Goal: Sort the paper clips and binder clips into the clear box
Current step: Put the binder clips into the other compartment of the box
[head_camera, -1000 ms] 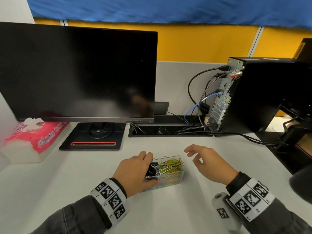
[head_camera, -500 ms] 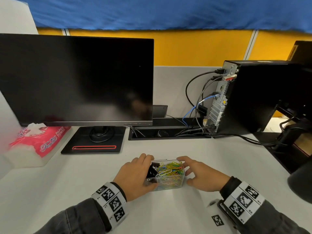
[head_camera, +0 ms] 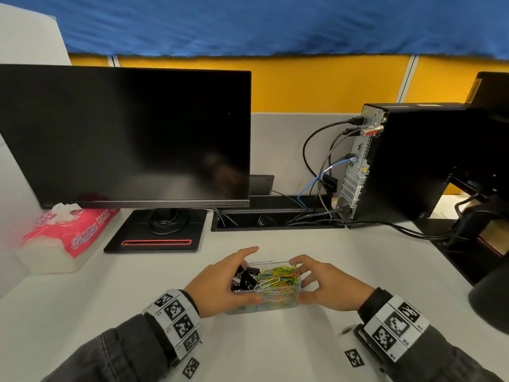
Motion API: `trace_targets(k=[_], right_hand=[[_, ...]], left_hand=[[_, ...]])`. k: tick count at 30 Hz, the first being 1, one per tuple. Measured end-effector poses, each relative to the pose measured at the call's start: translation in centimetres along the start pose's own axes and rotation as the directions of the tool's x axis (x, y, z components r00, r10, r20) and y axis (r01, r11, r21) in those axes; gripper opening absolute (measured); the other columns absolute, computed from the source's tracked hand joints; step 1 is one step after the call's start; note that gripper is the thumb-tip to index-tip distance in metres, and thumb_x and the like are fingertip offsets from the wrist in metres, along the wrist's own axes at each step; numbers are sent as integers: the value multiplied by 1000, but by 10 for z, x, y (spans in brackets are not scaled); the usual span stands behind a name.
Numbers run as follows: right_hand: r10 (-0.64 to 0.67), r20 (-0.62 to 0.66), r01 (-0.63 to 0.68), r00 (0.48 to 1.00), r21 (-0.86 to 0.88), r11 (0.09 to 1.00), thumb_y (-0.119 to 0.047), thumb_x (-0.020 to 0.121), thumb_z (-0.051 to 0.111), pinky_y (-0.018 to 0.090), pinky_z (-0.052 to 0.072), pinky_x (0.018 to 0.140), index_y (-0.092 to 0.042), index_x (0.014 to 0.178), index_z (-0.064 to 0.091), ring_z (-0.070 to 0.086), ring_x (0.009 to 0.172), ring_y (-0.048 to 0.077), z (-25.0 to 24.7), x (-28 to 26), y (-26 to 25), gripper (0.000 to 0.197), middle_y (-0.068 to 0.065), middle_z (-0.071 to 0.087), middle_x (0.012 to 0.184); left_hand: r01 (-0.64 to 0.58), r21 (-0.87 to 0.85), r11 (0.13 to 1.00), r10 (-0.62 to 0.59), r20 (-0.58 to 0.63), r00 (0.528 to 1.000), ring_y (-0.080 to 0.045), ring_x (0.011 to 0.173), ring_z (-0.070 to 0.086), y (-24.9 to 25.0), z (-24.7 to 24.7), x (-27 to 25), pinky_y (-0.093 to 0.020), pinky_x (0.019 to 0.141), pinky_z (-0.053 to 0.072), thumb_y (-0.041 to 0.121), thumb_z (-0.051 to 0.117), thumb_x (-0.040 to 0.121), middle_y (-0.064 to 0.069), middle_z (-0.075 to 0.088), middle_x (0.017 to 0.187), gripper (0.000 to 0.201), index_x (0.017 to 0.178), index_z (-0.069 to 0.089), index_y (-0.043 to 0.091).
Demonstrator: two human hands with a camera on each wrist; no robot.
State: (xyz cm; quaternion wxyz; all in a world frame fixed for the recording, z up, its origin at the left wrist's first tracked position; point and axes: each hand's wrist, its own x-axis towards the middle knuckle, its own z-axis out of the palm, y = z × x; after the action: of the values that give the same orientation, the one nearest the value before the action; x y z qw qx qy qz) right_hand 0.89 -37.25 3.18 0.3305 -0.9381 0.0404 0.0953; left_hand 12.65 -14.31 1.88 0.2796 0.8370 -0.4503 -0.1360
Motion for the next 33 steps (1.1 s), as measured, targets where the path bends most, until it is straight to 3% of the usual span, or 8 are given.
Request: trace_targets(k=[3, 8, 11, 17, 25, 27, 31, 33], right_hand=[[-1, 17, 0, 1000, 8, 1000, -28, 80, 72, 22, 50, 82, -33, 136, 33, 60, 101, 13, 0, -2, 3, 68, -8, 53, 121], [19, 25, -19, 1000, 8, 1000, -30, 80, 72, 19, 50, 83, -33, 140, 29, 61, 101, 11, 0, -3, 6, 74, -5, 52, 123], [24, 30, -24, 999, 10, 1000, -30, 80, 72, 18, 49, 83, -33, 140, 28, 61, 102, 11, -2, -4, 6, 75, -4, 52, 125], [32, 30, -33, 999, 19, 999, -31, 81, 71, 22, 50, 87, -34, 141, 27, 62, 103, 10, -3, -4, 6, 74, -3, 52, 126], [50, 48, -51, 998, 22, 998, -30, 84, 69, 19, 50, 84, -34, 141, 25, 62, 102, 11, -4, -4, 5, 73, -2, 51, 127], [51, 50, -52, 997, 25, 998, -30, 84, 69, 18, 50, 83, -34, 141, 25, 63, 100, 11, -4, -5, 5, 73, -2, 51, 127], [57, 46, -58, 997, 20, 998, -29, 82, 71, 18, 49, 82, -34, 141, 26, 62, 100, 10, -4, -6, 6, 75, -4, 50, 125], [65, 46, -65, 997, 9, 998, -30, 80, 72, 18, 49, 82, -34, 142, 25, 60, 103, 10, -5, -6, 7, 78, -6, 49, 125]], left_hand=[[-25, -124, 992, 20, -45, 999, 0, 104, 56, -8, 1, 1, -26, 95, 47, 57, 64, 78, 21, 53, 116, 65, 133, 30, 52], [-22, -224, 974, 14, -39, 999, 7, 103, 55, -15, 3, -1, -8, 88, 42, 37, 57, 91, 21, 56, 113, 42, 128, 41, 46], [-9, -302, 953, -6, -50, 999, 6, 105, 56, -13, 5, -2, -8, 87, 44, 32, 58, 90, 19, 56, 114, 46, 132, 41, 39], [47, -563, 825, -125, -100, 987, -12, 100, 65, -19, 6, 0, -17, 80, 51, 13, 57, 92, -6, 66, 108, 43, 132, 46, 22], [85, -534, 841, -138, -59, 989, 2, 100, 62, -20, 6, -1, -12, 80, 49, 13, 65, 87, 2, 64, 112, 51, 132, 45, 25], [82, -554, 829, -128, -45, 991, 2, 103, 61, -21, 7, -2, -11, 80, 48, 16, 69, 84, 1, 62, 117, 57, 134, 42, 25], [60, -602, 796, -124, -65, 990, -3, 115, 56, -29, 5, -6, -20, 92, 46, 63, 76, 58, 7, 61, 124, 85, 132, 42, 40], [69, -591, 804, -138, -72, 988, -1, 120, 48, -34, 2, -9, -21, 96, 42, 72, 75, 49, 15, 58, 127, 90, 129, 41, 50]])
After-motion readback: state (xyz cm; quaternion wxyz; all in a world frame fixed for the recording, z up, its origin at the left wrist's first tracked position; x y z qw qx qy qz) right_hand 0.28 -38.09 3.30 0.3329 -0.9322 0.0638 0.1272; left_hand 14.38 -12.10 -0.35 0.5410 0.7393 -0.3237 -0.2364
